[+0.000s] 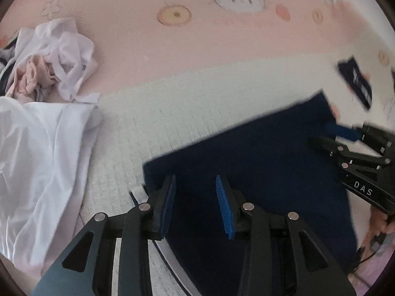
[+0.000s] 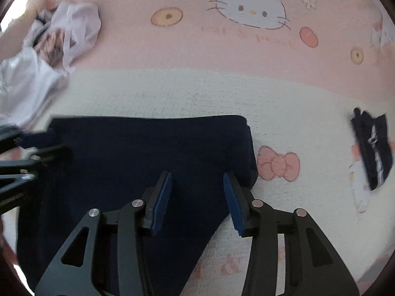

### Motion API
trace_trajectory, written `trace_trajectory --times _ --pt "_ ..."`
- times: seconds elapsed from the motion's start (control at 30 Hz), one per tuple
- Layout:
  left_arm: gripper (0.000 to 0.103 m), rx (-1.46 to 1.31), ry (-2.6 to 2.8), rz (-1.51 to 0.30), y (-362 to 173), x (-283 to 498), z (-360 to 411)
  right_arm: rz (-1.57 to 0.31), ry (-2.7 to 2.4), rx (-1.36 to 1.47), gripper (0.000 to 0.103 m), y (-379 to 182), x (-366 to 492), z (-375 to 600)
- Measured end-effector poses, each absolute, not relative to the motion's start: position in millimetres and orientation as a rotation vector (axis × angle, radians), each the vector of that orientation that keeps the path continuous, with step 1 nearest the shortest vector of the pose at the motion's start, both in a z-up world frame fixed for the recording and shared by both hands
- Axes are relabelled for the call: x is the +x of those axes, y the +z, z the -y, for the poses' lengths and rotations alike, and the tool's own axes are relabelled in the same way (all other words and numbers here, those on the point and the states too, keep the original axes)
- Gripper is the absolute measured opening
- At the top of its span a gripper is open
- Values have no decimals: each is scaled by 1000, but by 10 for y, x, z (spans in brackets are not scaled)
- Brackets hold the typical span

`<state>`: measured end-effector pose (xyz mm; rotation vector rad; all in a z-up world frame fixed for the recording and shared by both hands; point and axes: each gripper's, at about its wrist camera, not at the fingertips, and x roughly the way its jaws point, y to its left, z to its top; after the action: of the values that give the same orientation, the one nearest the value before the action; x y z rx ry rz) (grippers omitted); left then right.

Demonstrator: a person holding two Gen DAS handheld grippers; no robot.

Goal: Fold clothes

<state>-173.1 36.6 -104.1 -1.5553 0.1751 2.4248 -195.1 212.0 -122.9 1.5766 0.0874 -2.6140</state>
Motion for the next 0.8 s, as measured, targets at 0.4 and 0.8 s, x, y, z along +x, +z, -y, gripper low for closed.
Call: trace_trajectory --times 0.4,0.8 --pt "37 -1546 2361 48 -841 -859 -371 246 -2522 1561 43 -925 -1458 -2129" --pt "37 -1602 2407 14 -789 -582 -177 166 -2510 1691 45 -1089 -1047 -1907"
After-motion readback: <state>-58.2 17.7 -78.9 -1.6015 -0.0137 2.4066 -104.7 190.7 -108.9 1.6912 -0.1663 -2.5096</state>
